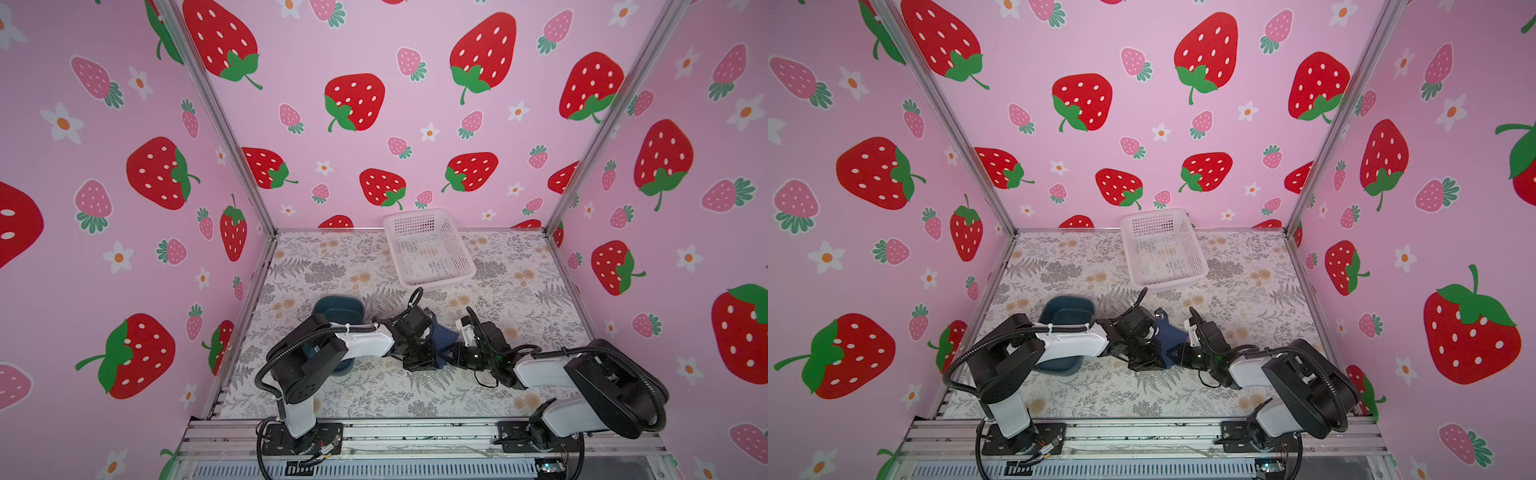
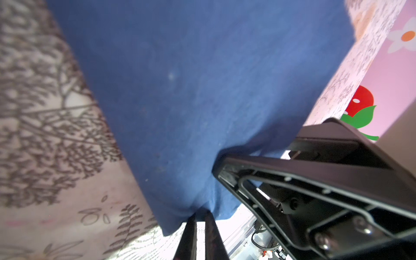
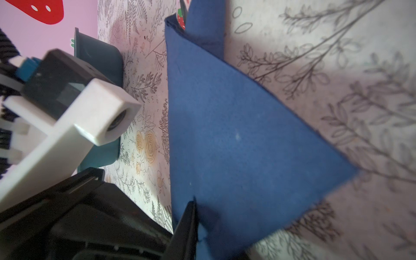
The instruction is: Place the utensils on the paper napkin and roll it up
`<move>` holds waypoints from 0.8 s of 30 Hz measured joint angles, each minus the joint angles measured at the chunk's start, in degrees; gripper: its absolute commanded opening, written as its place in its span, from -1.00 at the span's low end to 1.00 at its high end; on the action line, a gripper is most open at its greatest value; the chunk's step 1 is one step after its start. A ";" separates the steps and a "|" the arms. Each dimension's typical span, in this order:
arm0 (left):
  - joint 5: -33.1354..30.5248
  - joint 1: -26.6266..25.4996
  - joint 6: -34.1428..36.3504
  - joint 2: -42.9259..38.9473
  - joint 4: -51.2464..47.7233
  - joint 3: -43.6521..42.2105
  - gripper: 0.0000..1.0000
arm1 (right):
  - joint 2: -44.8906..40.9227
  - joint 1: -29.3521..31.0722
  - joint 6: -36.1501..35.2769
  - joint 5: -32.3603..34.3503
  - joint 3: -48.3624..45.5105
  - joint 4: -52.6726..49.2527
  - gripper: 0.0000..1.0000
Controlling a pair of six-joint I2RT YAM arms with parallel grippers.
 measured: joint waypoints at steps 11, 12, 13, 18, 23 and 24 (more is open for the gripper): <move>0.46 -0.50 -0.02 0.76 1.25 1.14 -0.78 | 0.00 0.00 0.00 0.04 0.00 0.00 -0.61; 0.52 -0.52 -0.02 1.14 1.36 1.51 -0.78 | 0.00 0.00 0.00 0.04 0.00 0.00 -0.61; 0.61 -0.52 -0.04 1.57 1.51 1.77 -0.77 | 0.00 0.00 0.00 0.04 0.00 0.00 -0.61; 0.63 -0.52 -0.20 2.23 1.90 1.86 -0.78 | 0.00 0.00 0.00 0.09 -0.02 0.00 -0.61; -0.81 -0.61 0.35 -0.37 1.77 1.51 -0.75 | 0.00 0.00 0.00 0.26 -0.02 0.02 -0.61; -1.62 -0.63 0.59 -2.01 1.70 1.14 -0.74 | 0.00 0.00 0.00 0.26 -0.04 0.04 -0.61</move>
